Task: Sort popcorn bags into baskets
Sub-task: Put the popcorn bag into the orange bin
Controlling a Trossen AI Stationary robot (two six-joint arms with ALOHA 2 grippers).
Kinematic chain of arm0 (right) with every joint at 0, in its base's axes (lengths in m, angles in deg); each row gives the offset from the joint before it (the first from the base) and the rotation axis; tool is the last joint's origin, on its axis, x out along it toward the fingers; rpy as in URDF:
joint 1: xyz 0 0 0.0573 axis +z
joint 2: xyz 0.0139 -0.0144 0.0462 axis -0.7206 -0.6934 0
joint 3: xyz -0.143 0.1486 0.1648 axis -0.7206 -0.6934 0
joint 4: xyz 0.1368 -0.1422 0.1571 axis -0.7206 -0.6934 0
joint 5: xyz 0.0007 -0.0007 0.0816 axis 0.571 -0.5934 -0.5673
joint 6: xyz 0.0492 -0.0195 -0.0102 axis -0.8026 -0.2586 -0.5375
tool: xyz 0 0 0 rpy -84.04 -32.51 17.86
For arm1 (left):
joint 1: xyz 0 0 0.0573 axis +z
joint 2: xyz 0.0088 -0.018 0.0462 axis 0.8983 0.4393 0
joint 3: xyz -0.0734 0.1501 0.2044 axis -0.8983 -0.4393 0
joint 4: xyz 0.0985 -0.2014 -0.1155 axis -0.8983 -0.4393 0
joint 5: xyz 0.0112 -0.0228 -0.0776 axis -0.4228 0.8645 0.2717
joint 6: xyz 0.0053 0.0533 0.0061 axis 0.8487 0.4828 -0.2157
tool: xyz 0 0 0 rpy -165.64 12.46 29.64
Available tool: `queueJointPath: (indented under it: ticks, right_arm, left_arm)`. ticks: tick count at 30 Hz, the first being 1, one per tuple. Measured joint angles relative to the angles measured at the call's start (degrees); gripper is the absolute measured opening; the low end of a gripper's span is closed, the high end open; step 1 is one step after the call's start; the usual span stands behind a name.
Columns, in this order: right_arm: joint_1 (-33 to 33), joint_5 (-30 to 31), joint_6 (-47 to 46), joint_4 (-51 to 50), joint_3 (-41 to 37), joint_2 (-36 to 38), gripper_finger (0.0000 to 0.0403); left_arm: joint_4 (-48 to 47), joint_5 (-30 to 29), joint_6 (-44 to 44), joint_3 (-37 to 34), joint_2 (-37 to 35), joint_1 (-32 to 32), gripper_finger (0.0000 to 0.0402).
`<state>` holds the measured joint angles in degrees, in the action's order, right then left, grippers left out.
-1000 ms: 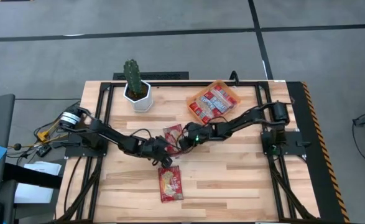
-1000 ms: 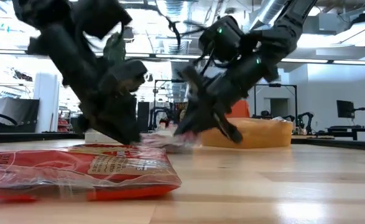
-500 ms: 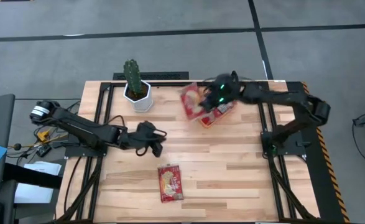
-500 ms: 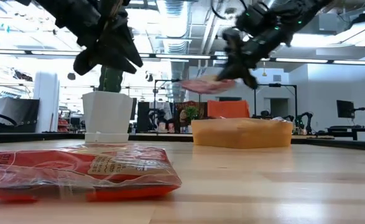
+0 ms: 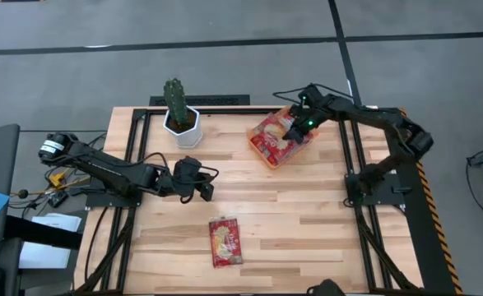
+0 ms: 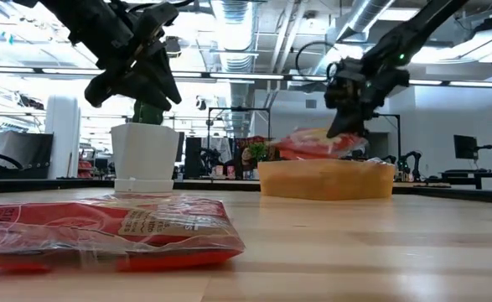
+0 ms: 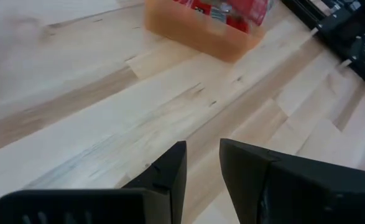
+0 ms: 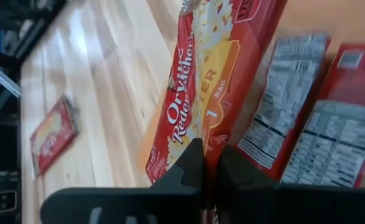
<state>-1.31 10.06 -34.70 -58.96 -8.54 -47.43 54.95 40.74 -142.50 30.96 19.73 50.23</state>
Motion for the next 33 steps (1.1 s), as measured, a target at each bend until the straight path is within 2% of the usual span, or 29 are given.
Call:
queueJointPath:
  ticks: [8,12,16,20,24,27,30,33]
  right_arm:
    - [2.25,-0.05,3.09,0.36,0.39,-7.58,0.0060]
    - [2.66,0.83,4.65,-2.21,3.10,-8.82,0.0080]
    - [2.60,2.25,5.12,-4.80,6.58,-8.67,0.0116]
    - [2.31,7.72,6.29,-10.57,11.03,-8.64,0.0164]
    - [2.20,14.76,6.40,-17.13,15.47,-8.46,0.0196]
    - [2.70,14.94,4.73,-20.13,17.44,-6.74,0.0201]
    - [5.88,13.10,1.35,-21.90,17.51,-3.56,0.0194]
    - [11.55,12.24,-3.81,-24.01,16.75,-0.24,0.0182]
  left_arm:
    - [-0.06,0.63,-0.19,0.02,0.00,0.00,0.0085]
    - [-0.29,1.14,-0.02,0.04,-0.02,0.00,0.0086]
    - [-0.33,1.81,0.01,0.04,-0.02,0.00,0.0101]
    - [-0.94,3.35,0.81,0.08,-0.04,0.00,0.0130]
    - [-2.38,7.48,3.94,0.08,-0.07,-0.23,0.0155]
    - [-2.31,12.15,4.81,-0.55,-0.12,-1.68,0.0155]
    - [-2.86,13.69,-0.30,-3.05,-0.13,-5.77,0.0137]
    - [-1.59,9.73,-11.01,-6.67,-0.13,-12.12,0.0106]
